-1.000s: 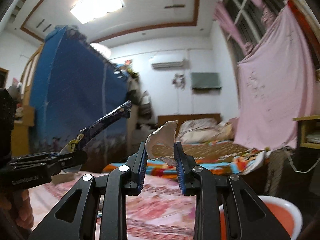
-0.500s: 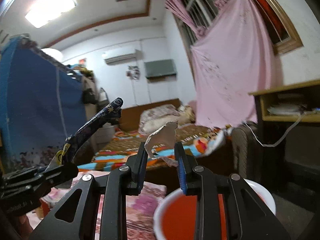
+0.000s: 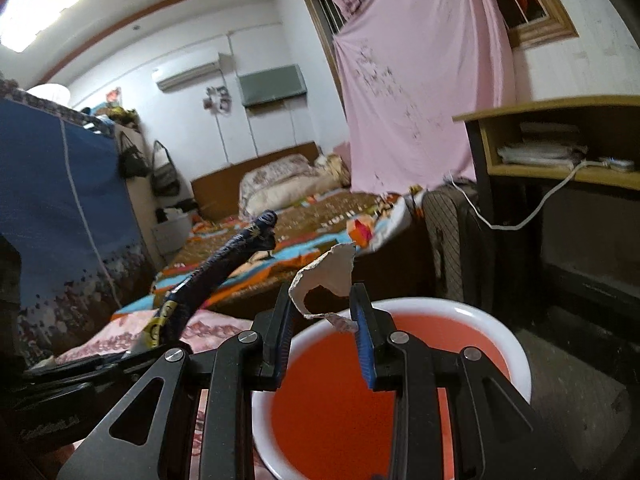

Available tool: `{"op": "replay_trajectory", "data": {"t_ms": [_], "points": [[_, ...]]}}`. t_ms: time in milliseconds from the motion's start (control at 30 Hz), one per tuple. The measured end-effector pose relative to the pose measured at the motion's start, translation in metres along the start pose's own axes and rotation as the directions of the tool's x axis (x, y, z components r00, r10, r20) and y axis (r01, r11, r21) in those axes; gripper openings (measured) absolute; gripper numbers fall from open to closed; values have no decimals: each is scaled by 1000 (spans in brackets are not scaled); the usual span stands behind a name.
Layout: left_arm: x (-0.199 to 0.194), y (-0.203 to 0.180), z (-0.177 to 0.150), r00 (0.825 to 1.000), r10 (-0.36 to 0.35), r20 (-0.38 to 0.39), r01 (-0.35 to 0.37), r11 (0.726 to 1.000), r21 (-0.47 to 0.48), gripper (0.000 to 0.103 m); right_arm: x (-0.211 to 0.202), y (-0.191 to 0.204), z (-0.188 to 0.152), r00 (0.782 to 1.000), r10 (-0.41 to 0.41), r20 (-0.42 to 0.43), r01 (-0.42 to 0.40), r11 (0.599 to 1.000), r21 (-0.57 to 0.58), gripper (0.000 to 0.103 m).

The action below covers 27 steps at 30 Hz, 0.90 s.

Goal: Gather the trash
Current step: 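Carry both items over the orange basin and open both tools, then move both tools back over the remaining trash on the bedspread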

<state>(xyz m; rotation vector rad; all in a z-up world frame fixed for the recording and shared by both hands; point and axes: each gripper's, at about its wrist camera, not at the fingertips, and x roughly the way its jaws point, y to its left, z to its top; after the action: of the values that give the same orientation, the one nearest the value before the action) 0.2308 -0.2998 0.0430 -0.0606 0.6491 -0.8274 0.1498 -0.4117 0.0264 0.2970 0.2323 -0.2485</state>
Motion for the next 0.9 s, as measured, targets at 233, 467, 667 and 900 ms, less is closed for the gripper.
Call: {"op": "replay_trajectory", "data": {"t_ms": [233,467,667,900], "points": [[16,9,-1,996,-35,-81,26,994,-106,7,6,-10,-3,998,-18,-54,20,999,49,34],[11,14,-1,998,-21,-65,13,991,-133,22,9,-12,-6,997,-22,-80,28,997,68,46],[-10,26,-1,999,51,12,-49,989,-142,29,6,-8,-4,998,-21,-55,24,998,58,47],[-50,38,-2,967,200,156,-180,975,-131,48,-12,15,2,997,24,69,-23,1000,-7,70]]}}
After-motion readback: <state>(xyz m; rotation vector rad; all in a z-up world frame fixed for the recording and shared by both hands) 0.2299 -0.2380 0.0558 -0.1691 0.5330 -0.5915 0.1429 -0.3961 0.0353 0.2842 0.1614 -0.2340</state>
